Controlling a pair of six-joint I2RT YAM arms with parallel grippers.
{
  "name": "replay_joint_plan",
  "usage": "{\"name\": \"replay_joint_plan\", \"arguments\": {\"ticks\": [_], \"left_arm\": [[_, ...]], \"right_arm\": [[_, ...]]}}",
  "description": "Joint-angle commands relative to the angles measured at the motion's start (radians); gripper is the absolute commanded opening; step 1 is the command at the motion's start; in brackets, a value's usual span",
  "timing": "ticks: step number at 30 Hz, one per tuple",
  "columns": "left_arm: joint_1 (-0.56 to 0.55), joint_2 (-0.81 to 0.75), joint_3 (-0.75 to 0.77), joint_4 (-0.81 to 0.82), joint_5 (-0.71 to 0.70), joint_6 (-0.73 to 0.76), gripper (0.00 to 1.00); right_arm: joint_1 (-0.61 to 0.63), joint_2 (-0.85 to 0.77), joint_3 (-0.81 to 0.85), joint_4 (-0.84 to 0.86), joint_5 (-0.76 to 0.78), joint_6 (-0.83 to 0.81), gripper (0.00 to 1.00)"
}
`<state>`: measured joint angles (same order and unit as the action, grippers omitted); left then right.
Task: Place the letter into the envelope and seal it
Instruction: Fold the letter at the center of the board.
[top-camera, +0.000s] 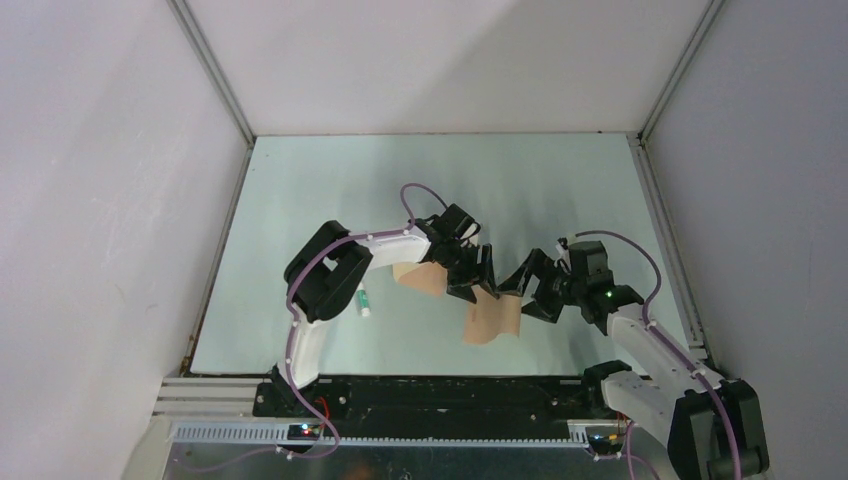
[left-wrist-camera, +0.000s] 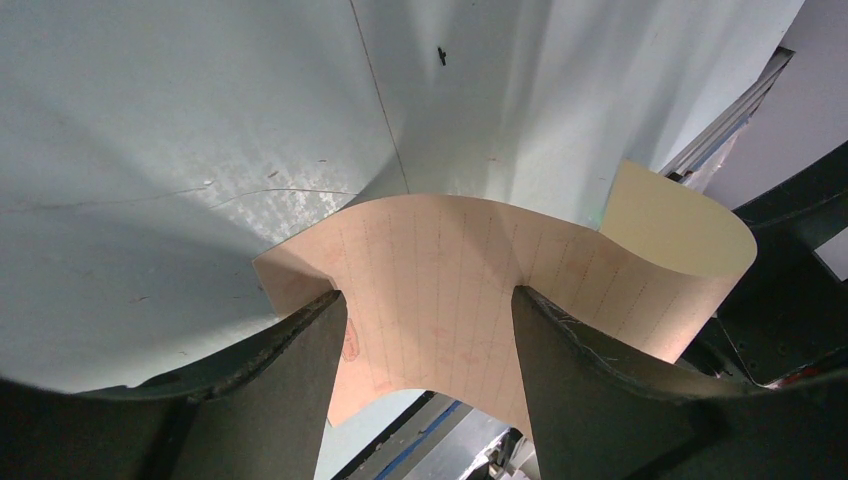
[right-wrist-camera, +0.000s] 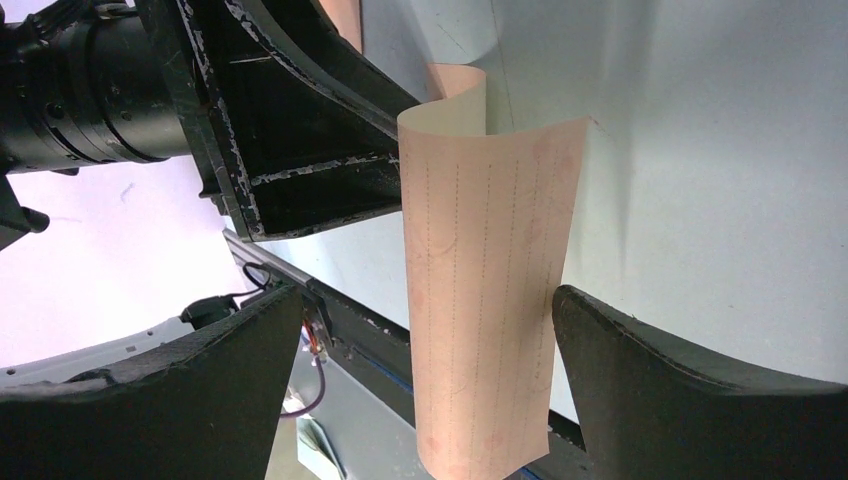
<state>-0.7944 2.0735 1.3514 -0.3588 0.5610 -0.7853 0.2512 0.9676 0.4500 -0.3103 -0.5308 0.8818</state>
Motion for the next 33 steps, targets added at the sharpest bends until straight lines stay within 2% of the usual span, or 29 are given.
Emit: {"name": "replay_joint_plan", "arguments": {"ticks": [1, 11, 33], "left_arm": [[-0.003, 0.017, -0.04, -0.049, -0.097, 0.045, 0.71], [-0.002, 0.022, -0.036, -0.055, -0.098, 0.052, 0.71], [-0.002, 0.041, -0.013, -0.077, -0.097, 0.054, 0.71]], "right_arm": [[0.017, 0.005, 0.042, 0.047, 0.015, 0.025, 0.98], [0.018, -0.075, 0.071, -0.036, 0.128, 0.027, 0.97], [0.047, -0.109, 0.073, -0.002, 0.037, 0.068, 0.97]]}}
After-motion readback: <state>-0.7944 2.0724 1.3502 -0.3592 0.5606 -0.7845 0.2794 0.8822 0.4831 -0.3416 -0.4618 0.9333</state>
